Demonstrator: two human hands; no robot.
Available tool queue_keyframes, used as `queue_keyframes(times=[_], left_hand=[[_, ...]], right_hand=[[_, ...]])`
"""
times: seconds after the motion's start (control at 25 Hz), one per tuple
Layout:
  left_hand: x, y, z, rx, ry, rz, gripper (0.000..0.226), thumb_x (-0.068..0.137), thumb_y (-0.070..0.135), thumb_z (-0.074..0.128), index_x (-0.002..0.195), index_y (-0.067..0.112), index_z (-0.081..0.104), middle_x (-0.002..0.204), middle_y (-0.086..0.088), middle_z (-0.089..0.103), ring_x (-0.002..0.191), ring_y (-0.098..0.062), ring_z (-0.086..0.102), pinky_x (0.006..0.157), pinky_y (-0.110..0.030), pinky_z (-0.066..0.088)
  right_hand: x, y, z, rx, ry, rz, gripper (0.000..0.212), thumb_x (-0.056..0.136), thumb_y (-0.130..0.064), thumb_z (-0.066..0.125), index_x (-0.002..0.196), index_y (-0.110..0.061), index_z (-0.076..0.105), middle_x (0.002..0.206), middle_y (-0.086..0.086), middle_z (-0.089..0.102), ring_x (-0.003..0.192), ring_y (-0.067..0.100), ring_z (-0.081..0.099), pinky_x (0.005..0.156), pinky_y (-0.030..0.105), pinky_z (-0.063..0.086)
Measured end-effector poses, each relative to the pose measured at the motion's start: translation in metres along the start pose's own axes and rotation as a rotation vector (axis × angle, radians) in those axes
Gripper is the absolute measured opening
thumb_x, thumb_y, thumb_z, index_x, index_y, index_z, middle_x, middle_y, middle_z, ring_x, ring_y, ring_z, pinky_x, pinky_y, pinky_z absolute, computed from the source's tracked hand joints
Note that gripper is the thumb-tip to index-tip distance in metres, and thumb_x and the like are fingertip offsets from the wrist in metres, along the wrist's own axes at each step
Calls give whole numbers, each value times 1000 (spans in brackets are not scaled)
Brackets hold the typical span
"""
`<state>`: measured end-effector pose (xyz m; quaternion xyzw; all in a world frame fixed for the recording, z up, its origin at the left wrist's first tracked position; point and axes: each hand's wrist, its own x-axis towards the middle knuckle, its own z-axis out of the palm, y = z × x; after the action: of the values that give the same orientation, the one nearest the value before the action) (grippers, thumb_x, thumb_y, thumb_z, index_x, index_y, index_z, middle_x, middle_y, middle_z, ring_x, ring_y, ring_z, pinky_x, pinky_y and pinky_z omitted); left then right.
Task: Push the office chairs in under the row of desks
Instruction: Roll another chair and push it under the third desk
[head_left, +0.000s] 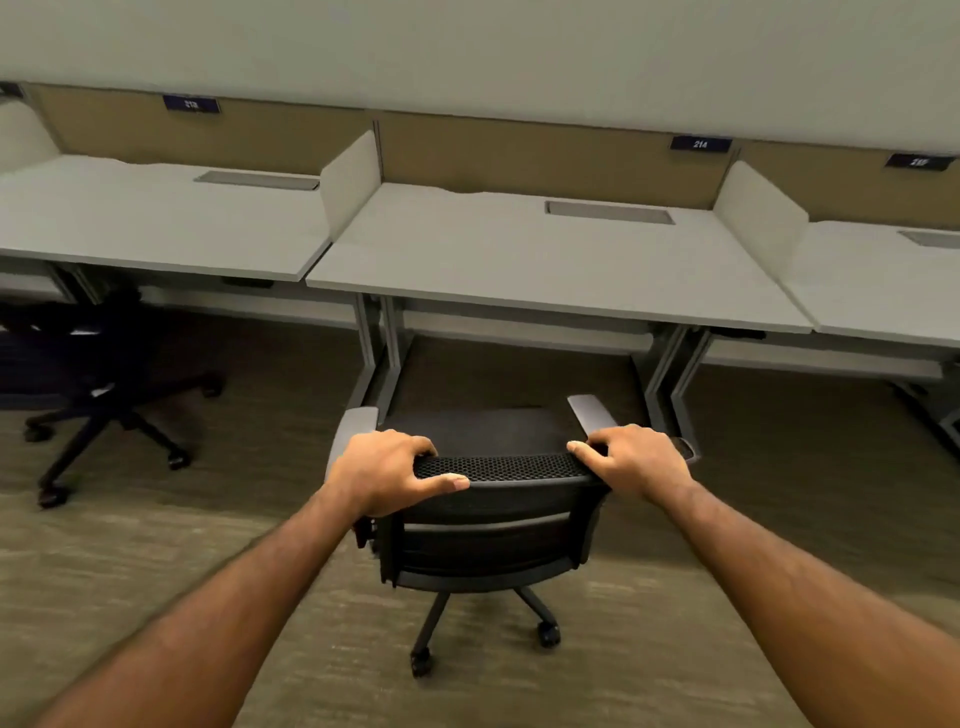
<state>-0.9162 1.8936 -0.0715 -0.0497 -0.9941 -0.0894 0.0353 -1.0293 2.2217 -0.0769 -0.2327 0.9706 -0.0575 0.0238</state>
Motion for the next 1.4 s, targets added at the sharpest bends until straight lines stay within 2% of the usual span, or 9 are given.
queue_keyframes(times=[0.16,0.28,0.36,0.52,0.64,0.8,1.0,1.28,1.4], left_hand=[[58,-37,-3,-4,8,-42,103,65,106,14,108,33,72,90,14,71,78,-6,58,59,-25,35],[100,-70,-1,-8,11,-64,100,66,105,13,108,37,72,94,13,72,81,-8,61,62,-29,39],[127,-93,-1,-13,15,-62,95,67,105,16,106,40,73,92,15,72,80,-7,60,61,-29,41],[186,-144,-6,-27,9,-45,87,68,104,20,102,43,72,83,20,67,72,-2,57,56,-24,37],[225,-183,-9,-29,3,-33,84,70,103,20,102,46,72,78,25,62,67,4,53,56,-22,34],[271,-228,-9,-45,4,-26,81,72,102,21,103,47,71,76,30,57,68,9,51,58,-20,34],[332,-268,-20,-67,-17,37,87,67,103,16,101,44,71,81,23,66,73,4,57,60,-21,37],[383,-316,-25,-94,-80,48,83,71,97,25,107,38,72,92,16,69,86,-8,62,72,-33,49],[392,-325,-23,-93,-98,49,84,70,98,23,107,38,69,93,15,67,85,-8,60,68,-31,46]], right_hand=[[74,-2,-2,11,-30,-35,64,93,-79,28,93,-33,72,86,-9,71,82,16,63,66,33,44],[124,-3,0,27,-23,-34,65,92,-80,26,90,-33,72,78,-11,68,75,13,62,62,32,46],[152,-6,2,34,15,-30,71,88,-82,22,87,-31,72,72,-12,66,68,8,59,56,29,41],[213,-19,1,43,65,-10,70,89,-81,24,83,-30,72,66,-11,65,62,5,56,51,27,34],[255,-33,1,41,61,19,65,92,-78,29,84,-30,71,65,-11,65,63,7,59,54,28,43],[309,-49,-1,49,72,90,61,93,-74,34,81,-28,71,62,-10,63,63,9,61,66,34,55],[368,-60,-1,42,90,149,58,95,-72,35,79,-29,70,64,-10,63,64,10,60,61,31,46],[428,-80,5,21,60,207,59,95,-74,32,84,-30,69,68,-11,63,67,10,59,67,34,49],[440,-80,6,13,72,212,58,96,-74,33,80,-30,68,66,-12,62,64,7,55,61,31,43]])
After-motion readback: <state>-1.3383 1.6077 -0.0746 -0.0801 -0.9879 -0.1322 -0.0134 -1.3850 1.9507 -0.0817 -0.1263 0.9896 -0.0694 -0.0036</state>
